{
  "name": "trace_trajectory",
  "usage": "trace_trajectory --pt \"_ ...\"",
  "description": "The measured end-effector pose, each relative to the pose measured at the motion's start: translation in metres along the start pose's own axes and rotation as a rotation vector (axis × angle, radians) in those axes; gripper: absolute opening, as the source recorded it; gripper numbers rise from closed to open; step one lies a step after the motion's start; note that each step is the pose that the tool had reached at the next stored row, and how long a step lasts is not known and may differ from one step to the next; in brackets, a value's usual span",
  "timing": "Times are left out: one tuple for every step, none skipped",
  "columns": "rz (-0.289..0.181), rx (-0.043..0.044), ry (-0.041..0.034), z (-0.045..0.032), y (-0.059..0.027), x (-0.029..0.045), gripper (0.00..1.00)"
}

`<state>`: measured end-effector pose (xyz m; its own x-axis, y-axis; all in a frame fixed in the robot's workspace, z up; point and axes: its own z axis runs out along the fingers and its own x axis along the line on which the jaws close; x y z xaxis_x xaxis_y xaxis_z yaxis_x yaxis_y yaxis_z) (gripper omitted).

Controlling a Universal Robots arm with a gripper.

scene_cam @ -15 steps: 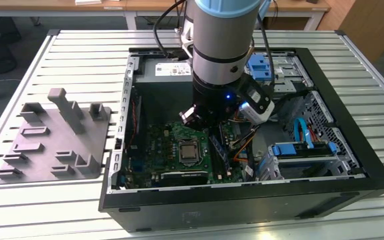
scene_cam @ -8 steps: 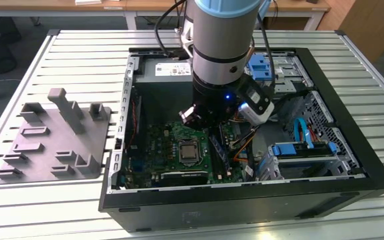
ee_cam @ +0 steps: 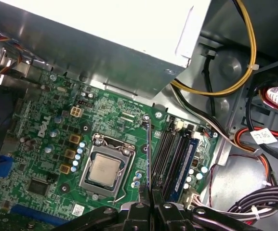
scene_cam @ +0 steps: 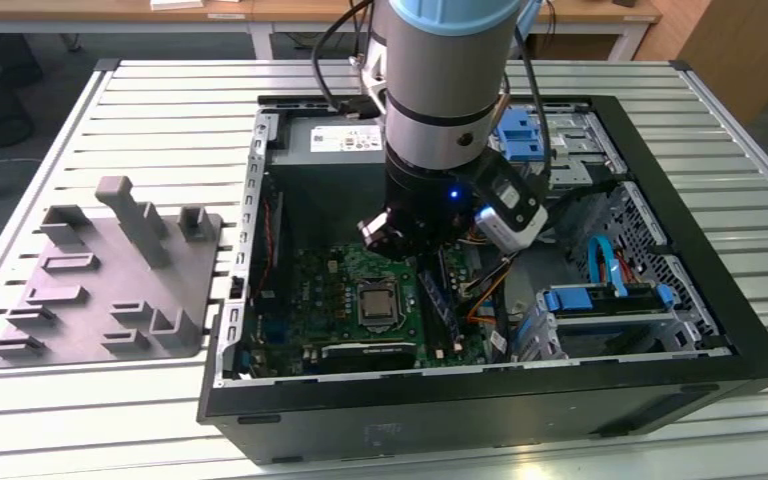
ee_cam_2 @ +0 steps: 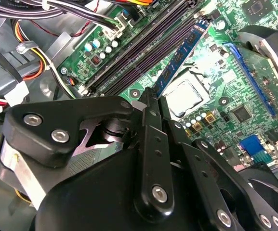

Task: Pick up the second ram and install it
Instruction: 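Insert the second ram into the second slot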

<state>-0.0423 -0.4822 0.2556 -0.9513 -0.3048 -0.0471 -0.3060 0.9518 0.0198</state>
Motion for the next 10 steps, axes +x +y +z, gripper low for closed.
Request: trace_trajectory --pt "0.003 0.0001 -0.0001 0.0000 0.0000 0.0000 0.14" --pt "0.006 0.0003 -0.0002 0.0000 0.0000 0.0000 0.14" --pt "0.010 0.0005 -0.0002 0.0001 0.0000 0.0000 0.14" --pt "0.014 0.0007 -0.0003 0.0001 0.0000 0.0000 0.14" --pt "0.018 0.0009 -0.0004 0.0001 0.0000 0.0000 0.14" --pt "0.023 0.0012 -0.0004 0.0001 0.0000 0.0000 0.14" --pt "0.029 0.0014 -0.0006 0.0002 0.0000 0.0000 0.14" --pt "0.038 0.0019 -0.0007 0.0002 0.0000 0.0000 0.14" --pt "0.046 0.0022 -0.0009 0.0003 0.0000 0.0000 0.14" --pt "0.054 0.0026 -0.0011 0.0004 0.0000 0.0000 0.14"
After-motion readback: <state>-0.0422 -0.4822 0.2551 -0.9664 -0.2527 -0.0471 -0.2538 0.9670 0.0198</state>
